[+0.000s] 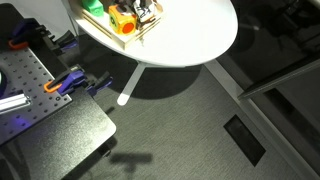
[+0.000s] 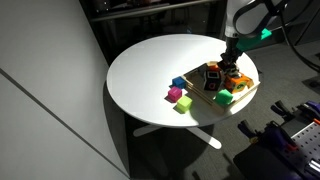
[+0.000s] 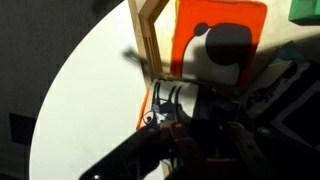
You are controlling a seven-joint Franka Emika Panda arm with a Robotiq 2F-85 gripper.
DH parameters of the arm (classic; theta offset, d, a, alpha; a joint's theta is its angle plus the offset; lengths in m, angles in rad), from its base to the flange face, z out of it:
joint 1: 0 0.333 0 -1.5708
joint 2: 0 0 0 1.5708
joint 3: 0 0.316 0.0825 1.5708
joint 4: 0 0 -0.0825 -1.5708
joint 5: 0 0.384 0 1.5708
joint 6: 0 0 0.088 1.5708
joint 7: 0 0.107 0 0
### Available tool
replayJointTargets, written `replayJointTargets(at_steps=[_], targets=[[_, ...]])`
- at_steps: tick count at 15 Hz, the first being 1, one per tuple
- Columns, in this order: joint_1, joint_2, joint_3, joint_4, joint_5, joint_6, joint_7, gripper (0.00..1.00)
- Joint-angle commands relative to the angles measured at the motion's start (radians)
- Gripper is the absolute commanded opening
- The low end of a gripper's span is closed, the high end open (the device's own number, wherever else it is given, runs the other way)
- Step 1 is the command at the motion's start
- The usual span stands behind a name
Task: Take the black and white tray off of the tray
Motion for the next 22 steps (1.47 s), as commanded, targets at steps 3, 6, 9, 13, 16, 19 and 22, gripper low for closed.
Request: replayJointTargets(at_steps=[3,6,9,13,16,19,22], targets=[[-0.014,-0.114,-0.001,-0.05,-0.016,0.006,-0.035,0.08],[-0.024,-0.157,-0.001,-0.067,-0.018,0.002,-0.032,0.07],[-0.047,-0.178,-0.008,-0.083,-0.018,0.002,-0.029,0.07],[-0.095,-0.177,-0.023,-0.093,0.0,0.004,-0.049,0.06],[-0.125,-0.17,-0.04,-0.096,-0.002,0.009,-0.057,0.06],[-0.148,-0.154,-0.055,-0.089,-0.005,0.02,-0.062,0.06],[-0.163,-0.132,-0.063,-0.079,0.001,0.032,-0.075,0.06]])
